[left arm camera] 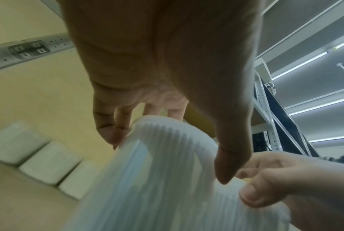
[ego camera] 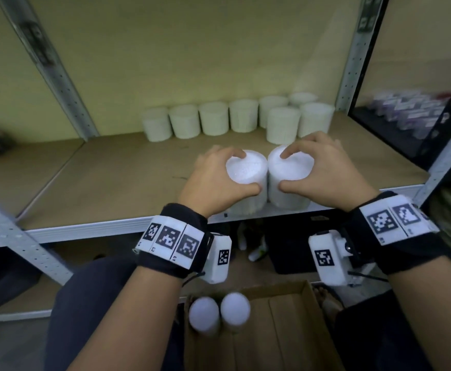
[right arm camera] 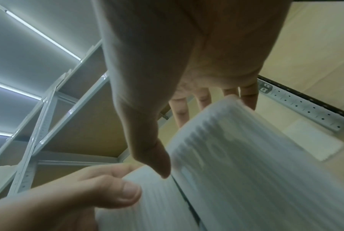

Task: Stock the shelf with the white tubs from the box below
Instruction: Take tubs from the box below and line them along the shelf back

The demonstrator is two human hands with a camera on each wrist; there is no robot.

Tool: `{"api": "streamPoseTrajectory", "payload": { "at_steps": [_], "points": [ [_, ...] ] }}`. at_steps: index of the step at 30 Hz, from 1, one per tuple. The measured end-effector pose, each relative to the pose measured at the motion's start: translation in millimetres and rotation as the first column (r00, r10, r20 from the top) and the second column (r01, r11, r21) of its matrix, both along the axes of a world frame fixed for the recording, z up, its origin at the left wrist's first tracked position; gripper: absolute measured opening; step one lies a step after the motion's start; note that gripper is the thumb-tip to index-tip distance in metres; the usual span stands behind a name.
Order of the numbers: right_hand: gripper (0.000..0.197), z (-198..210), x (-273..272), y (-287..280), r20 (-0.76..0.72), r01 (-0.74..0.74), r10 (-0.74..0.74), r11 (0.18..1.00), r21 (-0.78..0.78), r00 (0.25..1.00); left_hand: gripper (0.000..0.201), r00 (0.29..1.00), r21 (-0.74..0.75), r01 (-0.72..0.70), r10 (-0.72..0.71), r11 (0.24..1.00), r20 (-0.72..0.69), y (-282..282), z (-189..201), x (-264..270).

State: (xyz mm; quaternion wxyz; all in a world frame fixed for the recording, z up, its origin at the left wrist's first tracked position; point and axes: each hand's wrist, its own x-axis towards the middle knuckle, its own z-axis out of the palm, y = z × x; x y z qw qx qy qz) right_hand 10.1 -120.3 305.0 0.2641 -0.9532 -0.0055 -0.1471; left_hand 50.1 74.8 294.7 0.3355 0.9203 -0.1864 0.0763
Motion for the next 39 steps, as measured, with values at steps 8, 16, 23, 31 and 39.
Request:
{"api": "streamPoseTrajectory", "payload": {
  "at_steps": [8,16,23,31,39],
  "points": [
    [0.045,-32,46,16,0.057,-0.019,0.015,0.998,0.068,0.998,0.047,0.998,-0.025,-0.056,0.057,0.998,0.033,6,-13,35],
    [0.041,-45,72,27,0.119,-0.050,0.051,0.999,-0.008,0.992,0.046,0.995,0.023,-0.095,0.094,0.995,0.034,10,-31,52],
    [0.049,-38,68,26,0.072,-0.103,0.106,0.994,-0.036,0.992,0.049,0.994,0.082,-0.103,0.101,0.991,0.029,15,-28,49],
    [0.038,-27,57,19,0.032,-0.031,0.034,0.997,-0.072,0.999,0.030,0.991,0.107,-0.083,0.071,0.991,0.114,24,-22,38],
    [0.029,-18,53,25,0.009,-0.040,0.042,0.983,-0.181,0.999,0.025,0.984,0.143,-0.095,0.071,0.985,0.166,24,-20,36]
  ]
}}
